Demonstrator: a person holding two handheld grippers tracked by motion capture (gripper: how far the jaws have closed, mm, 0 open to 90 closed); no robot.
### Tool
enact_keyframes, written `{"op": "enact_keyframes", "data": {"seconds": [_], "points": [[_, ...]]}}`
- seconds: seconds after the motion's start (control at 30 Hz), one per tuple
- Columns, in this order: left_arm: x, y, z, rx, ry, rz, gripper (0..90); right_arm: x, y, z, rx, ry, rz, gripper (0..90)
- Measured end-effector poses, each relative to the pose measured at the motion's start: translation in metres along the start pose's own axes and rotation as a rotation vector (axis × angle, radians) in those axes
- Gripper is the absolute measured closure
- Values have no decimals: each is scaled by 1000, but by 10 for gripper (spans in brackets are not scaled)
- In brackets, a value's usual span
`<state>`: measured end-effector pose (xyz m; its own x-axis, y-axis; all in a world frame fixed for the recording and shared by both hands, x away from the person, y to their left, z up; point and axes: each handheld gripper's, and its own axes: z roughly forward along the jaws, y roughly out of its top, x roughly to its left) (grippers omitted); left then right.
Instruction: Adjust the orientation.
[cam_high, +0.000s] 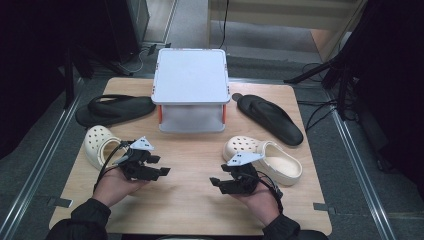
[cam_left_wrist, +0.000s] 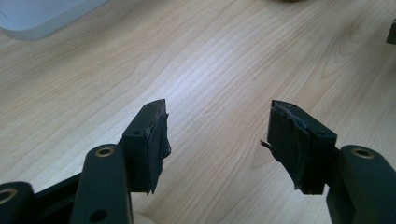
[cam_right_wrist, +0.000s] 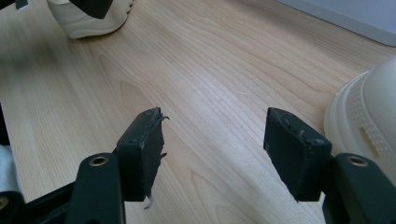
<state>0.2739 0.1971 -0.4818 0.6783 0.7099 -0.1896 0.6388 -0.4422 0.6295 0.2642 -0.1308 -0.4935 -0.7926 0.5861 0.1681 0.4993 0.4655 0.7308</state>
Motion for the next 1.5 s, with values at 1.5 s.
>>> {"op": "enact_keyframes", "data": {"seconds": [1.5], "points": [[48, -18, -87, -70, 115, -181, 402, 3, 10, 17, 38, 73, -31, 379]]}}
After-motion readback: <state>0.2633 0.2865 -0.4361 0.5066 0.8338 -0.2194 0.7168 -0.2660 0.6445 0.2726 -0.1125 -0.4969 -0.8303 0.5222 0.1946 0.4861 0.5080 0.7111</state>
